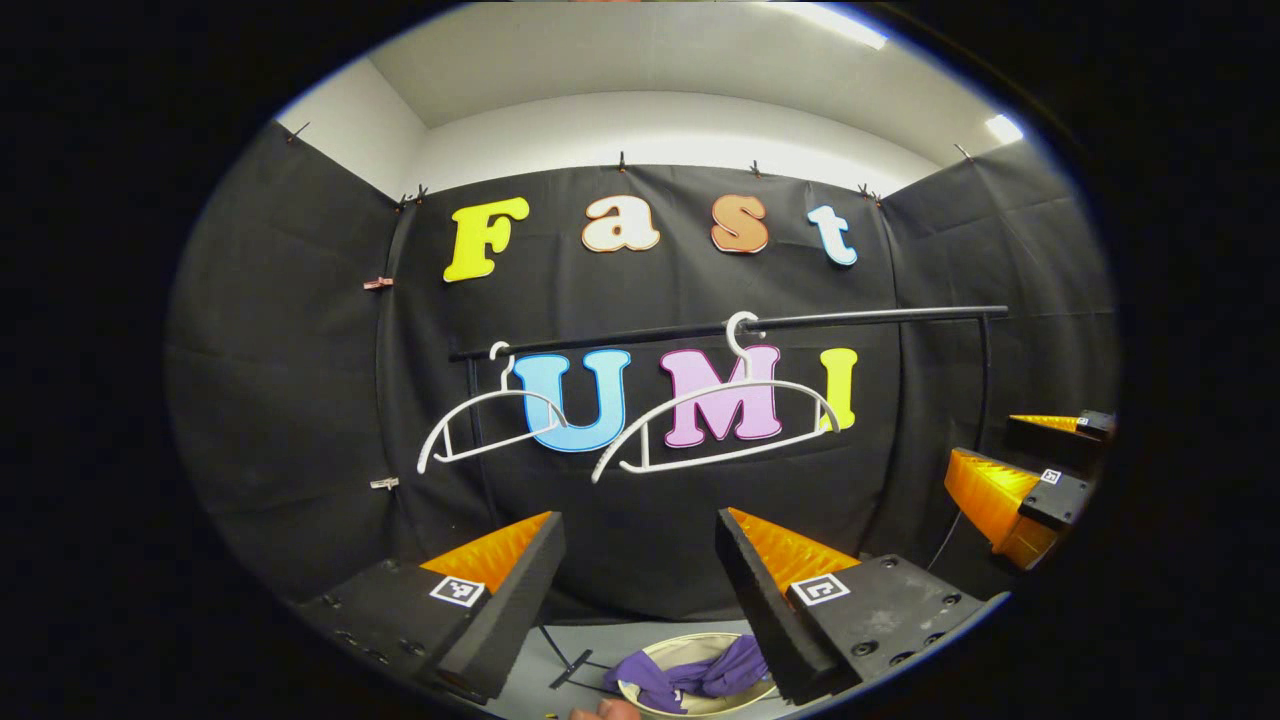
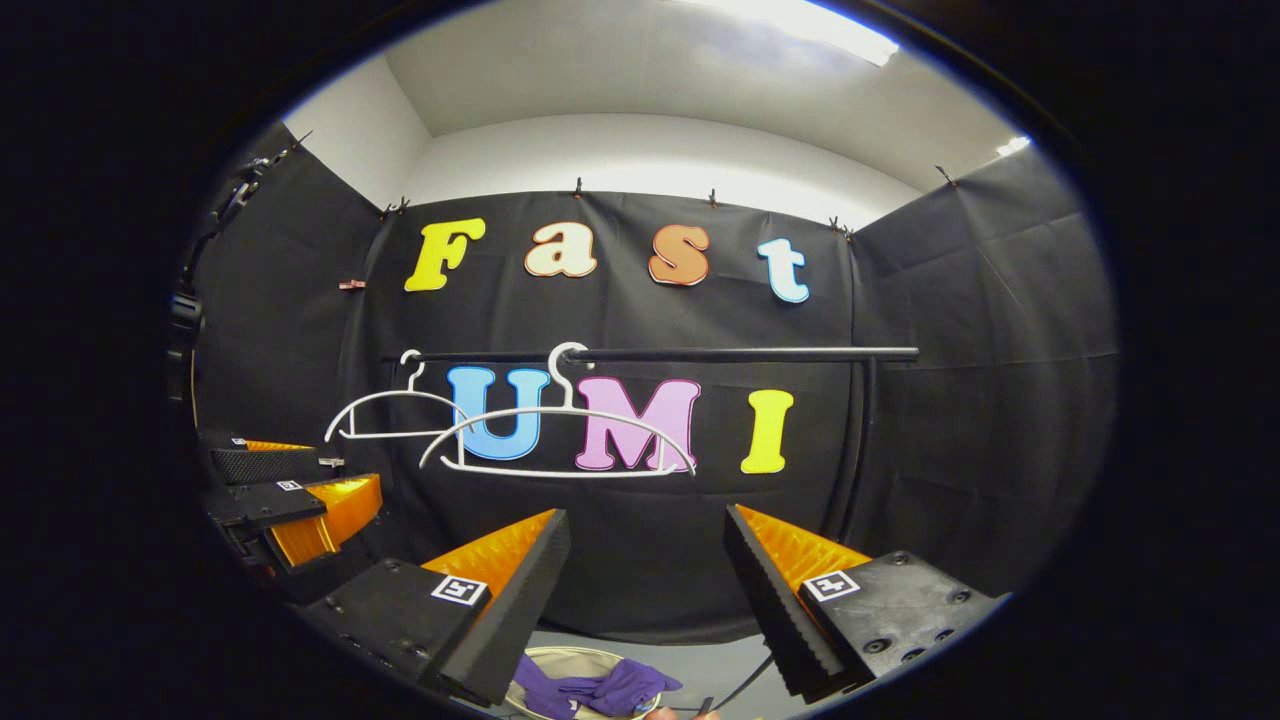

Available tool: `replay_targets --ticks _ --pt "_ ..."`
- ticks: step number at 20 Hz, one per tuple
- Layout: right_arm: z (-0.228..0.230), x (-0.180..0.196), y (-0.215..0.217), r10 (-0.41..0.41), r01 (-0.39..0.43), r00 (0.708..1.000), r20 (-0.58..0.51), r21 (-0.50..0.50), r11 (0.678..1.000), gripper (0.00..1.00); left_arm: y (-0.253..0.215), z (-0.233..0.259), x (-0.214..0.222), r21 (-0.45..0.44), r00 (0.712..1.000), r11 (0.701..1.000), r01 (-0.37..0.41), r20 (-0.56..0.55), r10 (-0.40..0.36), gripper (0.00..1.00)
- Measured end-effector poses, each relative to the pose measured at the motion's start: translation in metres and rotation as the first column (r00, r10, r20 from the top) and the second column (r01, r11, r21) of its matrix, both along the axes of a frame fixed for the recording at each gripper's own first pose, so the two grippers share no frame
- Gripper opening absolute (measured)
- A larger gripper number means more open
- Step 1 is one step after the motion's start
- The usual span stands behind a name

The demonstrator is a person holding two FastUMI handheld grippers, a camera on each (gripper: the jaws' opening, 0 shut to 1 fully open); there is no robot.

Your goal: Grasp the clothes on the hanger with both hands and then place them into the laundry hamper below.

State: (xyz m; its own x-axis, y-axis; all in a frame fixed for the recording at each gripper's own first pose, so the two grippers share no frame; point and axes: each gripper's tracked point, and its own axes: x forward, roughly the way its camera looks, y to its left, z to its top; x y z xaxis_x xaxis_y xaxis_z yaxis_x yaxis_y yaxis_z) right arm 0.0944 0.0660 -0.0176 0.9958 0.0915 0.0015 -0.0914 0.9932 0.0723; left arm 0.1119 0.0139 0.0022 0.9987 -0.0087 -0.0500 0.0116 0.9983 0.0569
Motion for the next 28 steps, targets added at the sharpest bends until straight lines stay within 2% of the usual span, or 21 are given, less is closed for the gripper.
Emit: replay_targets --ticks 15,28 --pt "0.000 0.001 0.002 0.007 -0.007 1.000 0.001 -0.005 1.000 0.99 -0.003 0.002 0.003 0.001 1.000 1.000 0.002 -0.001 -0.002 0.95" --pt "0.004 -0.005 0.013 0.053 -0.052 0.999 0.007 -0.018 0.998 0.99 0.014 0.012 -0.019 -0.001 0.999 1.000 -0.020 0.033 0.020 0.95"
